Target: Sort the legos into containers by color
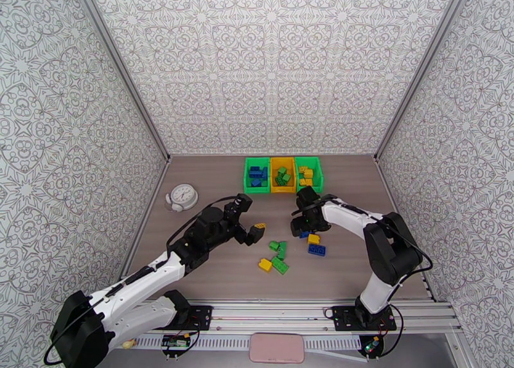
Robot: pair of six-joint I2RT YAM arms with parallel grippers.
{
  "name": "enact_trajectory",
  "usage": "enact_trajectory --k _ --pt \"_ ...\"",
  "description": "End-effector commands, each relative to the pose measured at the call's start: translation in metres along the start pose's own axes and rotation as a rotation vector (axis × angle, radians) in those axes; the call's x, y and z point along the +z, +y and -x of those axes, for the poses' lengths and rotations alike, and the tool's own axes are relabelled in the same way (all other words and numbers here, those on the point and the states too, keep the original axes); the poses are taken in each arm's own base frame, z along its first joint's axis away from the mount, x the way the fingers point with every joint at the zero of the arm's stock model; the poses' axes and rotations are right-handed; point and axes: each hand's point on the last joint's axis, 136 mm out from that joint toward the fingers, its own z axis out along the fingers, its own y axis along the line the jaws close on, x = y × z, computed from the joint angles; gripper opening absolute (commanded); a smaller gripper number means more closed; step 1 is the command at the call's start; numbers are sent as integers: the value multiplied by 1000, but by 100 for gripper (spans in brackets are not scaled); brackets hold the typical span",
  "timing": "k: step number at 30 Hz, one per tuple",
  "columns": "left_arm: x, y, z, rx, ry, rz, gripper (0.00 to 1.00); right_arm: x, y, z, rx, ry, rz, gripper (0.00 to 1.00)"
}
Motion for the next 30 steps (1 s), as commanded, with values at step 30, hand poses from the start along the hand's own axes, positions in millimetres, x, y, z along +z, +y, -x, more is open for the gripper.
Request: enact_trajectory --k 30 --pt "-20 -13 -6 18 -13 -12 100 -99 67 179 -59 -547 231 44"
